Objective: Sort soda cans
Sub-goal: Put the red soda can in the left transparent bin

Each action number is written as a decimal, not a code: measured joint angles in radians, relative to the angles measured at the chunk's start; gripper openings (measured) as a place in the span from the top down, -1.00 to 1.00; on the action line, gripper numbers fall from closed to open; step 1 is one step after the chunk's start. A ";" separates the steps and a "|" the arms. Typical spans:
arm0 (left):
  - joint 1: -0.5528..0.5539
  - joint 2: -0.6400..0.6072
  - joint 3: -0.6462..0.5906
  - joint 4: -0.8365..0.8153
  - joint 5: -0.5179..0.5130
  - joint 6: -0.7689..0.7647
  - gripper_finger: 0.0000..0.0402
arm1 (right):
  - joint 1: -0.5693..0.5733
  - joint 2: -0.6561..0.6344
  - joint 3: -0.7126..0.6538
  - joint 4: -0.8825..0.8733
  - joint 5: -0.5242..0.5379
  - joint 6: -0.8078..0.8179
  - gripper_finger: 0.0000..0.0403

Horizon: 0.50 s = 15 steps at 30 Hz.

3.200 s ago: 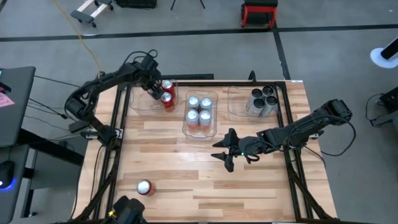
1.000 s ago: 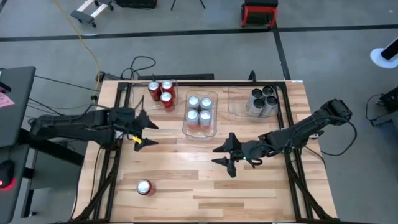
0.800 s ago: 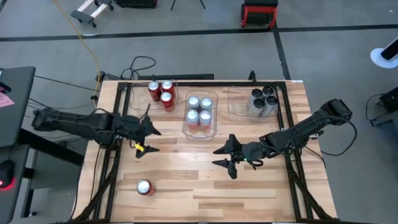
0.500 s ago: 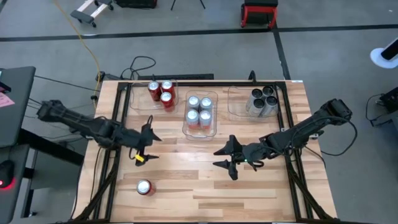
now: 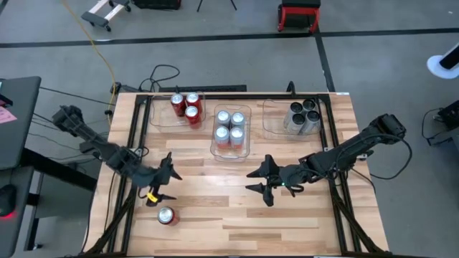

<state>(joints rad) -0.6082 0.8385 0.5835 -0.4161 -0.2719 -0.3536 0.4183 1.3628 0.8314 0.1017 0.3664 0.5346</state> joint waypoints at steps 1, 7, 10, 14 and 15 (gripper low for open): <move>-0.013 0.008 0.000 0.007 -0.010 -0.003 -0.81 | 0.000 0.000 0.000 0.000 0.000 0.000 -0.17; -0.058 0.061 0.042 0.016 -0.031 -0.004 -0.81 | 0.000 0.000 0.000 -0.001 0.001 0.000 -0.17; -0.079 0.096 0.095 0.004 -0.031 0.030 -0.81 | 0.000 0.000 0.000 -0.002 0.001 0.000 -0.17; -0.103 0.147 0.173 -0.040 -0.050 0.051 -0.81 | 0.000 0.000 0.000 -0.006 0.002 0.000 -0.17; -0.106 0.160 0.184 -0.056 -0.058 0.051 -0.81 | 0.000 0.000 0.000 -0.006 0.002 0.000 -0.17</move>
<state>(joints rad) -0.7140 0.9987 0.7670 -0.4723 -0.3295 -0.3022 0.4183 1.3628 0.8311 0.0955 0.3679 0.5350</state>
